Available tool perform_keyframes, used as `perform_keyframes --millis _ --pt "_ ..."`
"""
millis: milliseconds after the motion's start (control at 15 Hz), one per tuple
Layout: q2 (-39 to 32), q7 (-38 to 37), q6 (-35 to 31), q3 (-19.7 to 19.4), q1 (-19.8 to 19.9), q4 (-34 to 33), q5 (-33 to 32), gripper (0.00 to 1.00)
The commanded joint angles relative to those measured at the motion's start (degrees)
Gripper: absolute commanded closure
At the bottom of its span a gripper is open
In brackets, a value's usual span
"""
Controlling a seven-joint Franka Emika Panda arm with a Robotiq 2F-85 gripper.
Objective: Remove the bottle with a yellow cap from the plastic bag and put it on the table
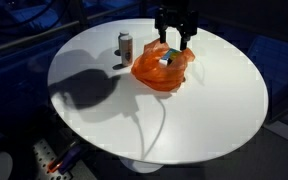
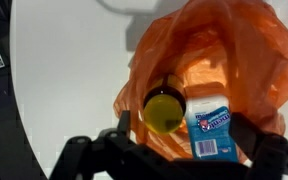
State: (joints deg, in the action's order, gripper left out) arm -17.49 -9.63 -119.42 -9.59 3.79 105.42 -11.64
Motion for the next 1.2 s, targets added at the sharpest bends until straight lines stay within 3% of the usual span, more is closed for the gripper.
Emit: perform_keyframes --millis 0,1133 --pt "-0.1 -2.2 2.7 0.4 -0.9 -1.4 -2.7 0.0" --pt "-3.4 0.5 2.6 1.0 -0.6 -2.7 -2.2 0.0"
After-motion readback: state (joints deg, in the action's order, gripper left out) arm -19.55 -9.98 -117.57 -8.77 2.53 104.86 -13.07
